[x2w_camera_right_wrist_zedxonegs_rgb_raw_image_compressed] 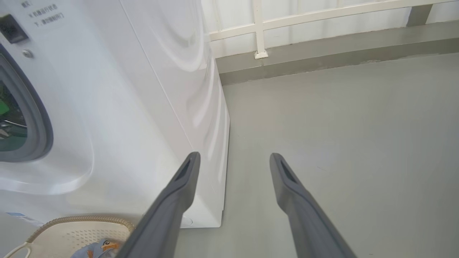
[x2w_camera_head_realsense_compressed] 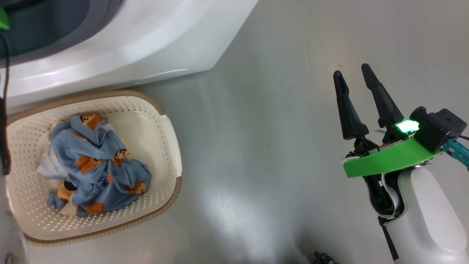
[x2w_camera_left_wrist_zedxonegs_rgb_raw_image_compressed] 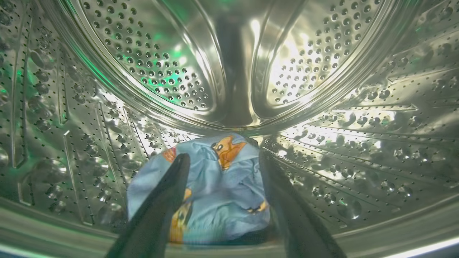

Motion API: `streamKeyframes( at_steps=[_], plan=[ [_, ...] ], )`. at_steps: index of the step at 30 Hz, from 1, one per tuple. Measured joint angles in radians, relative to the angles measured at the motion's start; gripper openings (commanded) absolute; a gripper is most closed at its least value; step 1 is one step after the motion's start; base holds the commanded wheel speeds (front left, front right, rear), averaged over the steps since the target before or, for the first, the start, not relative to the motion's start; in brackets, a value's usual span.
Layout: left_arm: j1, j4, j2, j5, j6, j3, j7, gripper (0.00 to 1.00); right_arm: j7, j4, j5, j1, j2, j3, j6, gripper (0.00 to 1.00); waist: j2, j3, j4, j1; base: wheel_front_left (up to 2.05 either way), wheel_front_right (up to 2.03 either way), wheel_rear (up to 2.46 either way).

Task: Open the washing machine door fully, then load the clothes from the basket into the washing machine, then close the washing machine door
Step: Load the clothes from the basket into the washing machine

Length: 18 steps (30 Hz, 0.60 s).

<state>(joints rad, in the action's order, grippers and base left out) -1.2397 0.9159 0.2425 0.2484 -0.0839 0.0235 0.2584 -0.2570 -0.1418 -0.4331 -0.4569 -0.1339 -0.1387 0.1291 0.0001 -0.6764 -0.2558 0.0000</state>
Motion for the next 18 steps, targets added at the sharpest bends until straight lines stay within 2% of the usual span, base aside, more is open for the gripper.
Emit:
streamKeyframes(
  at_steps=[10,18],
  plan=[
    [-0.003,0.021,-0.012,-0.007,-0.010,0.000,0.000,1.00,0.000,-0.010,0.000,-0.008,-0.001,-0.003,0.000,1.00,0.0000,0.020,0.016,0.0000,0.00,0.00,0.00],
    [0.091,-0.035,-0.039,-0.016,-0.010,0.010,0.000,1.00,0.000,-0.015,0.000,-0.009,-0.002,0.000,0.000,1.00,0.0000,0.076,0.030,0.0000,0.00,0.00,0.00]
  ],
)
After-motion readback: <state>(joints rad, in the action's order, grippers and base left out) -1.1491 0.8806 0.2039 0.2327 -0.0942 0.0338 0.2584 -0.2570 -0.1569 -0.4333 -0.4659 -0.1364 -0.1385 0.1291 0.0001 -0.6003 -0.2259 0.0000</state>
